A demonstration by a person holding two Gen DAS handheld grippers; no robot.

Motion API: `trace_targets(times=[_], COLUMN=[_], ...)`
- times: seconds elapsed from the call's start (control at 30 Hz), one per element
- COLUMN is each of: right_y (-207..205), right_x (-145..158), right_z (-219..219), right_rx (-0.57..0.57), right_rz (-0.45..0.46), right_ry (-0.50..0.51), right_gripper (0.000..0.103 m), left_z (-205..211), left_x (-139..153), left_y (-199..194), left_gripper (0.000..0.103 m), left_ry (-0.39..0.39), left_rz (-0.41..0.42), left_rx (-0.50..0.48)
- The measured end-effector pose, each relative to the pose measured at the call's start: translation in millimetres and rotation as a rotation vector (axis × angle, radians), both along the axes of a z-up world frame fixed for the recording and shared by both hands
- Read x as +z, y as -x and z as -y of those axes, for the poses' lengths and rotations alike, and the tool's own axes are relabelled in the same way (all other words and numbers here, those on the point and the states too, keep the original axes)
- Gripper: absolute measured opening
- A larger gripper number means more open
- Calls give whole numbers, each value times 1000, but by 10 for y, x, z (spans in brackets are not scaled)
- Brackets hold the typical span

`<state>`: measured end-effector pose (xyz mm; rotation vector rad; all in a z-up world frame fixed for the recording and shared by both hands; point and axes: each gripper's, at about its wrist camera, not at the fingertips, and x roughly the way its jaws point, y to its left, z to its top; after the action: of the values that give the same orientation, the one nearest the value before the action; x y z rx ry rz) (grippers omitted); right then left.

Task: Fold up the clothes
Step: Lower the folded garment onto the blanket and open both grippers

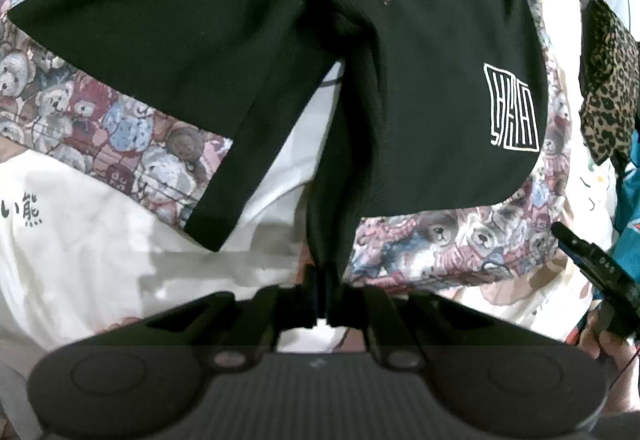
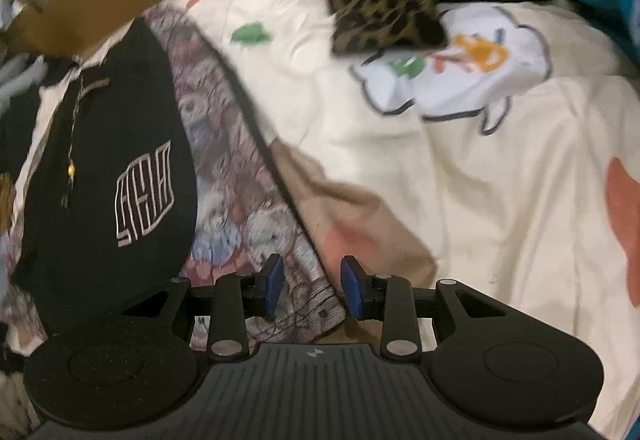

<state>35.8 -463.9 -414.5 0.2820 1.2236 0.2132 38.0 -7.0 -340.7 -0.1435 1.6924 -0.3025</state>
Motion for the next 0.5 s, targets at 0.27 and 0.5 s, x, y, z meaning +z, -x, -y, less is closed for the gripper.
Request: trace_targets(times=[0.27,0.5], right_y=[59,103], right_x=[44,224], right_z=[-15,44], right_rx=[79,76], right_rz=[-20,6], right_ry=[40,82], right_gripper=[3,2], left_z=[36,110], left_x=[13,-7], left_y=[54,85], left_gripper=[4,3], left_ry=[-6,1], left_rz=[2,-8], left_rx=[-26,-47])
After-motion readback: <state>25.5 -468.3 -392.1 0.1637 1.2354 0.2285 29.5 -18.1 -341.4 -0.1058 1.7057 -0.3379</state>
